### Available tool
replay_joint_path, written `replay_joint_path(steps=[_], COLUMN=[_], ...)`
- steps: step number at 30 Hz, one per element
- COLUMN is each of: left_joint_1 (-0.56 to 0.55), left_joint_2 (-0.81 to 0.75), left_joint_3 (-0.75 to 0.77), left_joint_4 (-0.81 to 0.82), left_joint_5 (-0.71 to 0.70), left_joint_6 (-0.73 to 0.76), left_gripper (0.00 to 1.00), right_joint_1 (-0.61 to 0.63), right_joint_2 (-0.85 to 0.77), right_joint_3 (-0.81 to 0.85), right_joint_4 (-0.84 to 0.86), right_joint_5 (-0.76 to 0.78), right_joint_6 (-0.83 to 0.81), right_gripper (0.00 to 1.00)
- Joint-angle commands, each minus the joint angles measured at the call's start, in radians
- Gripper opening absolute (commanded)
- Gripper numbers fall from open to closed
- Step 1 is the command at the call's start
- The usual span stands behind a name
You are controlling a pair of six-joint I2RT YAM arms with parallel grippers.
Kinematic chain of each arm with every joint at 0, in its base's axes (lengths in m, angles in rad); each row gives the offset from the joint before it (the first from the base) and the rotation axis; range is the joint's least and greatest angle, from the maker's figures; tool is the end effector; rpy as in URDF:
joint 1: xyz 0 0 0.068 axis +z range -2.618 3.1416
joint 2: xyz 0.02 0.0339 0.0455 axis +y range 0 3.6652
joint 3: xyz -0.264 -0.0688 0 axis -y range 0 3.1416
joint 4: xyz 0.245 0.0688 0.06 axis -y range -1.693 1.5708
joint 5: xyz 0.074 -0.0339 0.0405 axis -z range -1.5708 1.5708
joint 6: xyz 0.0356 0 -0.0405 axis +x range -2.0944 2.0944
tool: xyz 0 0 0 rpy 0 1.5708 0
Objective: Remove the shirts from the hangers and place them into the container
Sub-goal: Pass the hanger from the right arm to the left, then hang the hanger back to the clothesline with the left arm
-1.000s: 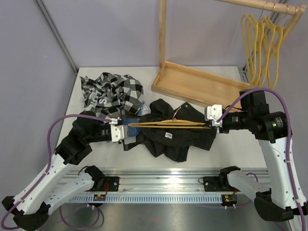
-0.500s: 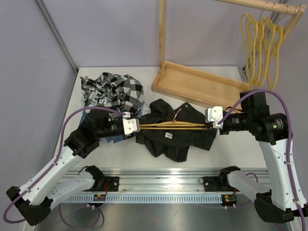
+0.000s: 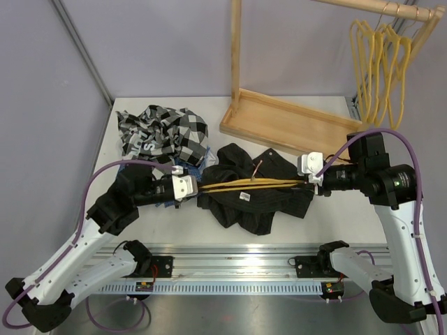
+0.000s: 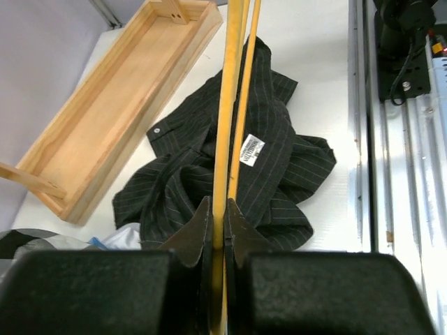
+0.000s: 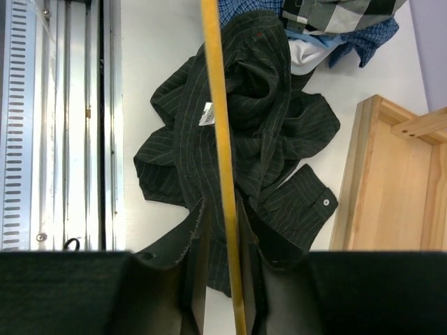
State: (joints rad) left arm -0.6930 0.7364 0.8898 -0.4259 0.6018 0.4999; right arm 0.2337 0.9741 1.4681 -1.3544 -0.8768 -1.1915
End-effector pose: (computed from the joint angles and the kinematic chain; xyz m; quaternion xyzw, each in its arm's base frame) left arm 0.1078 -0.1157 0.3597 0.5756 0.5288 -0.2907 0.5519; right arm 0.1124 0.0549 0.4275 -0.6667 0.5458 0.2081 0.4629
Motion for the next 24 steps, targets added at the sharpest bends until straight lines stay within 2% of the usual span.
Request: replay_joint_path(steps=[1,3,4,5,6,8,9,12,15,17,20,24], left_joint_1=[0.006,0.006,0.006,0.006,0.006,0.006,0.006,0.006,0.004,0.006,0.006,0.006], left_joint_2=[-0.017,-0.006,-0.002,0.000,-0.002,-0.006,-0.006,0.009,0.037,0.083,0.167,0.328], left_joint_3=[0.035,0.060,0.064,0.064,0.058,0.048,0.043,0.047,0.087,0.136,0.228,0.371], left_joint_4=[0.021,-0.025,-0.040,-0.053,-0.068,-0.073,-0.071,-0.062,-0.045,-0.031,0.015,0.041], left_joint_5=[-0.019,-0.049,-0.063,-0.079,-0.088,-0.120,-0.137,-0.230,-0.309,-0.336,-0.361,-0.356], left_joint_6=[-0.163,-0.217,-0.269,-0.290,-0.329,-0.372,-0.391,-0.469,-0.495,-0.495,-0.494,-0.454], left_gripper=[0.00,0.00,0.00,0.00,0.00,0.00,0.00,0.00,0.00,0.00,0.00,0.00], right_joint_1=[-0.002,-0.002,-0.002,-0.002,-0.002,-0.002,-0.002,-0.013,-0.025,-0.028,-0.031,-0.033], right_joint_2=[-0.021,-0.034,-0.049,-0.057,-0.070,-0.081,-0.084,-0.091,-0.098,-0.118,-0.144,-0.193], right_joint_3=[-0.028,-0.049,-0.055,-0.058,-0.061,-0.061,-0.058,-0.063,-0.107,-0.136,-0.205,-0.377], right_joint_4=[-0.100,0.004,0.049,0.090,0.182,0.277,0.363,0.495,0.546,0.543,0.453,0.416], right_joint_5=[0.013,0.057,0.082,0.110,0.174,0.260,0.360,0.580,0.639,0.584,0.310,0.101], right_joint_6=[0.122,0.186,0.285,0.329,0.430,0.530,0.622,0.729,0.774,0.768,0.696,0.587], right_gripper=[0.30,0.54,0.75,0.85,0.99,0.99,0.99,0.99,0.99,0.99,0.99,0.99])
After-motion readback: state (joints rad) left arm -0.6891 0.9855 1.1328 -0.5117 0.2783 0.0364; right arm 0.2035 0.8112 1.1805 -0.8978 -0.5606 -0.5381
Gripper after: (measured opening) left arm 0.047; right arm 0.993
